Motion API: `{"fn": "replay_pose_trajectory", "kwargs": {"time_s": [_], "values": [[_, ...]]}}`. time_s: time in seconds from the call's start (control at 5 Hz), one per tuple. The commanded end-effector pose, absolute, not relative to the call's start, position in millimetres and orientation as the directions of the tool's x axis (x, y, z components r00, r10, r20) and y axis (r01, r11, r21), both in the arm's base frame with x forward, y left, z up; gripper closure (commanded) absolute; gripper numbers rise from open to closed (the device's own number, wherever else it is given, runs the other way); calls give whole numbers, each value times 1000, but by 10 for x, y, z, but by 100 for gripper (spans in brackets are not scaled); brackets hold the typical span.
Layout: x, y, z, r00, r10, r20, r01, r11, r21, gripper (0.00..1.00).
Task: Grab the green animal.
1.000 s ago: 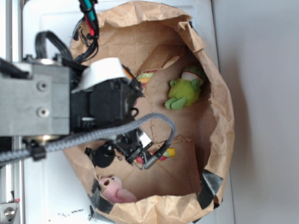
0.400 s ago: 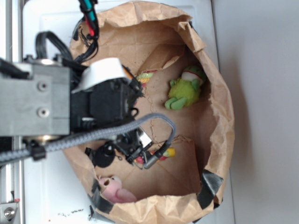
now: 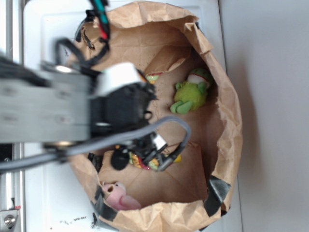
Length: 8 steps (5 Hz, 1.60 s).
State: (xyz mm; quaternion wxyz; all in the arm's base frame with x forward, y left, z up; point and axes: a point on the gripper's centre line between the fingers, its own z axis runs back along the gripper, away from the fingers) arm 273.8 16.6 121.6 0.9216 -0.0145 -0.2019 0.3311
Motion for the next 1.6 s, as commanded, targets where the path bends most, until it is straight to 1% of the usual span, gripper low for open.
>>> {"fn": "replay_pose_trajectory", "kwargs": {"time_s": [0.0, 0.2, 0.4, 0.6, 0.8, 1.2, 1.4], "values": [[3088, 277, 1083, 663, 639, 391, -626, 759, -179, 0], [3162, 246, 995, 671, 631, 390, -615, 767, -182, 0], [3220, 196, 962, 657, 638, 402, -618, 761, -197, 0], [3247, 199, 914, 640, 646, 415, -632, 751, -193, 0], [3251, 215, 873, 618, 651, 441, -648, 739, -183, 0], [3292, 277, 793, 587, 651, 482, -659, 729, -184, 0], [3364, 265, 767, 567, 656, 499, -658, 725, -205, 0]]}}
